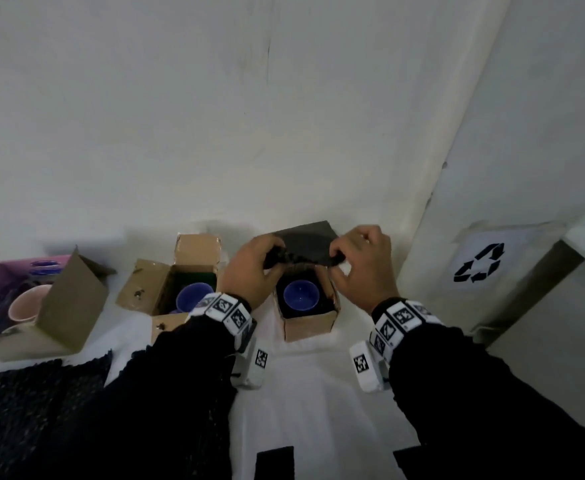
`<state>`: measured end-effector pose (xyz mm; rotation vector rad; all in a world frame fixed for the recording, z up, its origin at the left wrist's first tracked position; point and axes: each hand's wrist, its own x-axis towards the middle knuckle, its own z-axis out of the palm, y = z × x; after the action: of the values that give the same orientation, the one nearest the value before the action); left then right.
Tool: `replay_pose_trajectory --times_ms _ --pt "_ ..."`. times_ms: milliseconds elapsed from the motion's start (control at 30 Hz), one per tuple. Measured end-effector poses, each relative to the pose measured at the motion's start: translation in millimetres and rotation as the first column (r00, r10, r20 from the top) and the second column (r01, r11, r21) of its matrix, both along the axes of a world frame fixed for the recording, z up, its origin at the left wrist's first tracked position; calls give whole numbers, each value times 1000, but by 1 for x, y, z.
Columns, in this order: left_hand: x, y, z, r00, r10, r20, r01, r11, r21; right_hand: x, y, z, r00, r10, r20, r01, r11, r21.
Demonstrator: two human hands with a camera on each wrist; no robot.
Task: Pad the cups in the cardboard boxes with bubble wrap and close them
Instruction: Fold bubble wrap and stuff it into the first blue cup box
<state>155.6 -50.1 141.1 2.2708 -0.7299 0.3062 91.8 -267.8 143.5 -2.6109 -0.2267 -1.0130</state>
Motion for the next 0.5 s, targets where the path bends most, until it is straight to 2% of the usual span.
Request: replay_pose_trajectory --times_ms 33,100,167,300,400,500 --pt "-4 2 -9 998 50 26 -54 987 153 -5 1 -10 999 2 -53 -5 999 -49" --pt "-10 4 -27 987 98 124 -145 874 464 -10 2 -32 985 28 -171 -51 991 -127" --pt "-14 2 -44 993 27 118 -95 783 615 -12 3 -49 948 52 -314 -116 975 -187" --pt "-18 0 -65 993 -70 -96 115 772 626 -11 7 -69 806 47 -590 -231 943 -240" --pt "-22 -3 -69 991 -102 -86 133 747 651 -13 10 -80 716 1 -698 -282 915 -287" --pt "-26 -4 -74 987 -156 -29 126 662 739 -10 14 -84 753 -25 -658 -255 910 -326"
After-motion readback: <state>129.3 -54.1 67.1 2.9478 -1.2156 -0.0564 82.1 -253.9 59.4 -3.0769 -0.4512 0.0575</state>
